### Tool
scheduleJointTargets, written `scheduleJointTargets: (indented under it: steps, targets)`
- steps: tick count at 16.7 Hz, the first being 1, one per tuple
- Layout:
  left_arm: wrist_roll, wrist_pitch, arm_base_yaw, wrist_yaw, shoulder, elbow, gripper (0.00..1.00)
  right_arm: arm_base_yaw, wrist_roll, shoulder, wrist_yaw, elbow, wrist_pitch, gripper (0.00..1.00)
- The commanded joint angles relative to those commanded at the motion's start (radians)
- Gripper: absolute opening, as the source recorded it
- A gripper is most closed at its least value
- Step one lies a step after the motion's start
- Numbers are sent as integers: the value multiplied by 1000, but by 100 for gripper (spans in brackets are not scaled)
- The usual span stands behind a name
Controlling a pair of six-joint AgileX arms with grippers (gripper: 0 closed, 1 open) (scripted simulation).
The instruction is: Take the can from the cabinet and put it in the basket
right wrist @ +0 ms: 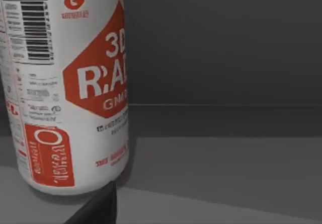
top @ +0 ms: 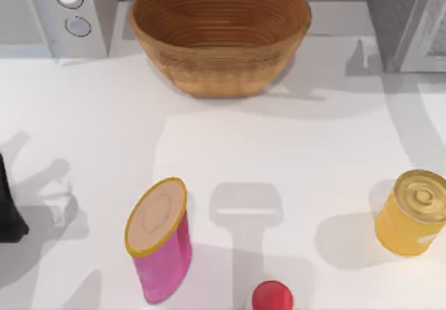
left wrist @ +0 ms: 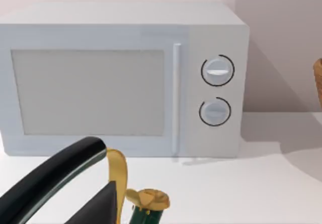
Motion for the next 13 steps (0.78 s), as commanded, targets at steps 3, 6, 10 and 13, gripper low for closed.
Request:
scheduleJointTargets:
  steps: [3, 6, 10, 13]
  targets:
    - [0, 0, 0, 0, 0, 0, 100, 10, 1, 70, 10, 92, -21, 100]
    - [0, 0, 0, 0, 0, 0, 100, 11, 1, 76, 11, 101, -23, 100]
    - [0, 0, 0, 0, 0, 0, 100, 24, 0, 88, 27, 112, -17, 100]
    - [0, 0, 0, 0, 0, 0, 100, 114, -1, 159, 119, 162, 3, 100]
